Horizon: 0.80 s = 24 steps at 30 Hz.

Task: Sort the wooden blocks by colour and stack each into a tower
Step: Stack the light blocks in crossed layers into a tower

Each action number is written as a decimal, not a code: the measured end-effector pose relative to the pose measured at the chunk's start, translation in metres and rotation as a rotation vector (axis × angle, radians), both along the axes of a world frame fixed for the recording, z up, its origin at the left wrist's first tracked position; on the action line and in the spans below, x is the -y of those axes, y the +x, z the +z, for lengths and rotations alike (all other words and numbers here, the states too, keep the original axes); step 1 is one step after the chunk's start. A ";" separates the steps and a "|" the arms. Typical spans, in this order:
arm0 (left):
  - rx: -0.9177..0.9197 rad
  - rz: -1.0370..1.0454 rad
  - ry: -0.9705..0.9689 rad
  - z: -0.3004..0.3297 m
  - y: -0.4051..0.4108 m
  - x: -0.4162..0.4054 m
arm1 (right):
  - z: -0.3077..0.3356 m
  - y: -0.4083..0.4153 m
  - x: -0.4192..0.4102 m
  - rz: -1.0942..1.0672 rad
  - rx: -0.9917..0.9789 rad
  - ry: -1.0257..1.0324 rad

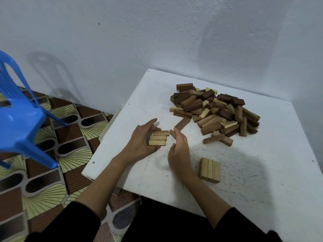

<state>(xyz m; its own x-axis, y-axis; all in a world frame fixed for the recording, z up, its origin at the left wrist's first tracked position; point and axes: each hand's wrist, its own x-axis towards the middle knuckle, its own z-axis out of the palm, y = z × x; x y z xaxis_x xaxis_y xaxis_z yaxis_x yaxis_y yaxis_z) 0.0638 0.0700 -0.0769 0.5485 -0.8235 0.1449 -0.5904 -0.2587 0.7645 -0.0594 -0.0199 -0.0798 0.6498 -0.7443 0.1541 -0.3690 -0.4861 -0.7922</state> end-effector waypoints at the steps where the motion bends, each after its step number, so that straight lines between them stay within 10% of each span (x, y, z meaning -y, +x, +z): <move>1: 0.001 -0.013 0.005 0.001 0.000 0.000 | -0.002 0.000 0.000 0.003 -0.013 -0.003; 24: 0.020 0.038 -0.051 -0.005 -0.003 0.002 | -0.013 0.000 0.000 0.123 -0.170 -0.212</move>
<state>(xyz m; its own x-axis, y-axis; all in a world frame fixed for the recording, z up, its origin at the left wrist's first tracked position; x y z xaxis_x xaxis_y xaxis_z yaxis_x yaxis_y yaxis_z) 0.0607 0.0681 -0.0818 0.5758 -0.7934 0.1974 -0.5960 -0.2420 0.7657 -0.0595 -0.0196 -0.0925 0.7629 -0.6212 0.1791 -0.4158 -0.6836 -0.5998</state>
